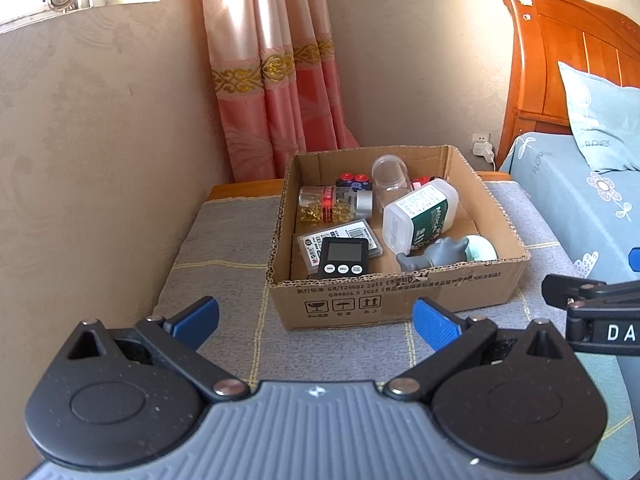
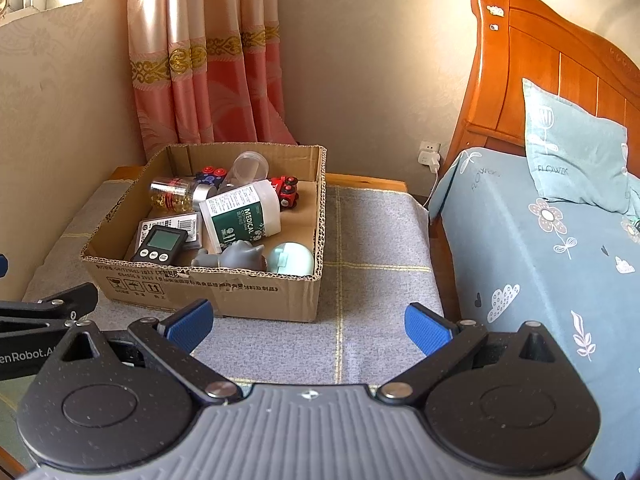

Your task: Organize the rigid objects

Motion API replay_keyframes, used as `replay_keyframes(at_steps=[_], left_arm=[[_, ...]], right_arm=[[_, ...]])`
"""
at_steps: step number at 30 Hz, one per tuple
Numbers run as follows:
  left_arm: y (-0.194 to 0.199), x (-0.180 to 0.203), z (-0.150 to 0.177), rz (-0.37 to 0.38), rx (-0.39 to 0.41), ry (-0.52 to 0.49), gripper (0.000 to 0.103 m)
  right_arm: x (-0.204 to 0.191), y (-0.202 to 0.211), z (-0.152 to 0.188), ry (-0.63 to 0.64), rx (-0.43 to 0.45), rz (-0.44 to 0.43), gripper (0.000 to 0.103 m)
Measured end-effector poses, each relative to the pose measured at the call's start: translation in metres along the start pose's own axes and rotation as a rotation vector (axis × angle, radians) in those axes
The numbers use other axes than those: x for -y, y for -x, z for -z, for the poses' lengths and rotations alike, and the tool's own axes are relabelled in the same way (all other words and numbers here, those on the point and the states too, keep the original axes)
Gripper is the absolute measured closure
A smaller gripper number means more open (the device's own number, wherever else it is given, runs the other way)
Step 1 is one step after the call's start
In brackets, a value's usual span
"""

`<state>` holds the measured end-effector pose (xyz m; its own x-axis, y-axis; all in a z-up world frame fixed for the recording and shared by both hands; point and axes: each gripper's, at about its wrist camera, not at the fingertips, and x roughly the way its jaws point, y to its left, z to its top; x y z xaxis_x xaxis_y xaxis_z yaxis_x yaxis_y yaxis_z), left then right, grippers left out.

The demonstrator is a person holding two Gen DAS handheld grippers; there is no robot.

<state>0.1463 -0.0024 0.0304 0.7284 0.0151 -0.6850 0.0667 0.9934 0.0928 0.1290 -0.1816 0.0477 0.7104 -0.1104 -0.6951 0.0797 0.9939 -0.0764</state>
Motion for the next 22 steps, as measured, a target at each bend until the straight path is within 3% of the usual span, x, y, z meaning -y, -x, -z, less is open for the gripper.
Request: replay_keyframes(at_steps=[22], left_arm=[[0.0028, 0.0001, -0.0005, -0.003, 0.001, 0.002, 0.001]], right_arm=[[-0.0021, 0.0043, 0.0006, 0.005, 0.010, 0.002, 0.000]])
